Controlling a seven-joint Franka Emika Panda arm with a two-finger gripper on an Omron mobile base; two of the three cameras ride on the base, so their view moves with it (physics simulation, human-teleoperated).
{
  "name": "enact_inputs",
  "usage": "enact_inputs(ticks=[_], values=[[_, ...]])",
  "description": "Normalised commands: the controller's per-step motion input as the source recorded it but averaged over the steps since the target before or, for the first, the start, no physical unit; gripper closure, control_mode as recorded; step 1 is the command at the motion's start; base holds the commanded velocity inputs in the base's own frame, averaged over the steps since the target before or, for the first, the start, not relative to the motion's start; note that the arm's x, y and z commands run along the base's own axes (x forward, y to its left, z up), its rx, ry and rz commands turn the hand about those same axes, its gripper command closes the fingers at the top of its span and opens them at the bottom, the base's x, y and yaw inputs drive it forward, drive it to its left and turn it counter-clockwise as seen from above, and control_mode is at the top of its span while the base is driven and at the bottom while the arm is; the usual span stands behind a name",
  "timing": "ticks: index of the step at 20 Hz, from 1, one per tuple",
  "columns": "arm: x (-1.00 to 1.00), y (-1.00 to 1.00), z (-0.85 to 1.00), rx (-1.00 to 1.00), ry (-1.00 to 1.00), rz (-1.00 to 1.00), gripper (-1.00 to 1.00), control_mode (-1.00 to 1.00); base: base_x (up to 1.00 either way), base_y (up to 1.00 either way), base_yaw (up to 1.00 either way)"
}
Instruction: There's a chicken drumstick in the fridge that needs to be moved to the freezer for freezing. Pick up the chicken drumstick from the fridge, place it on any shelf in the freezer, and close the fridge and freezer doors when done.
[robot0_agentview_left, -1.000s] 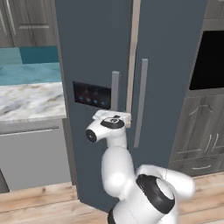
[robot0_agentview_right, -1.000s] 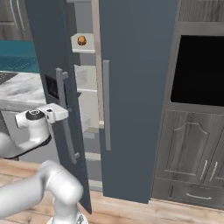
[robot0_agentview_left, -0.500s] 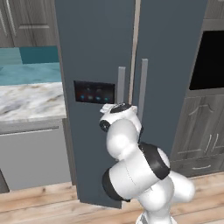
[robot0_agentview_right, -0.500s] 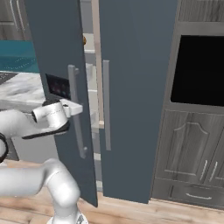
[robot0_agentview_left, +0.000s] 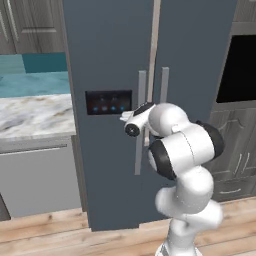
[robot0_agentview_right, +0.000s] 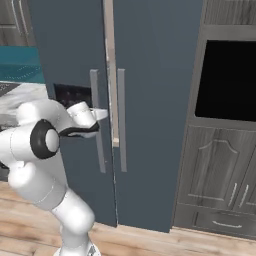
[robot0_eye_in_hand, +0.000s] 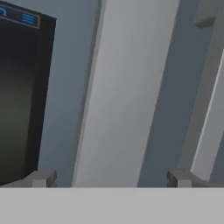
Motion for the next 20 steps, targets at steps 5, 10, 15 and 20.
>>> enact_inputs(ticks=[5, 10, 15, 20], values=[[0.70, -0.03, -0.08, 0.00, 0.00, 0.07, -1.00, -1.00, 0.00, 0.00, 0.00], [0.64, -0.01, -0.02, 0.00, 0.00, 0.06, -1.00, -1.00, 0.00, 0.00, 0.00], [0.47, 0.00, 0.00, 0.00, 0.00, 0.01, -1.00, -1.00, 0.00, 0.00, 0.00], [0.59, 0.00, 0.00, 0.00, 0.00, 0.00, -1.00, -1.00, 0.00, 0.00, 0.00]])
